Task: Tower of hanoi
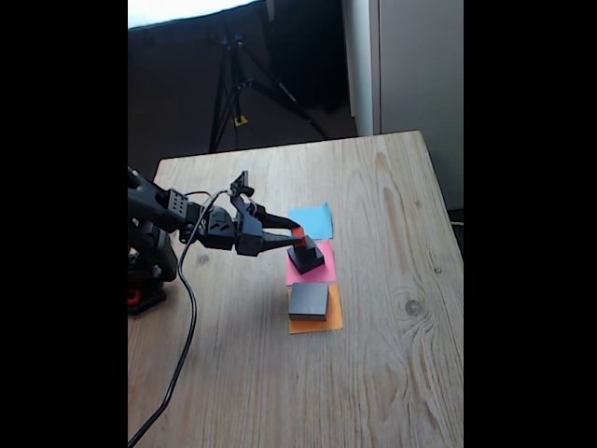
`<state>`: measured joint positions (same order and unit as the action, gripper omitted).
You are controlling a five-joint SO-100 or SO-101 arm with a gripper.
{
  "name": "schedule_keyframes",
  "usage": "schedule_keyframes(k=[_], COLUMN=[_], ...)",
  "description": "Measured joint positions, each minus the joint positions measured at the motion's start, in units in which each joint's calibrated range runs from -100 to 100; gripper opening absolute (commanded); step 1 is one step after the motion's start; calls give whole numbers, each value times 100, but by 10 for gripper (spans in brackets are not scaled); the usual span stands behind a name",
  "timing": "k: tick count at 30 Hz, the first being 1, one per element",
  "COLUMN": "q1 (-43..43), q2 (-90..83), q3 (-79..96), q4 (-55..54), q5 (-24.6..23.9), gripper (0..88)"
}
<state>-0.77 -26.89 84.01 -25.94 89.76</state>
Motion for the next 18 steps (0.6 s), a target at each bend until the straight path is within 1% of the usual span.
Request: schedule_keyframes(k=[18], q1=[0], q2=[205], q3=[-87], q4=[-48], q5=[0], gripper=[2])
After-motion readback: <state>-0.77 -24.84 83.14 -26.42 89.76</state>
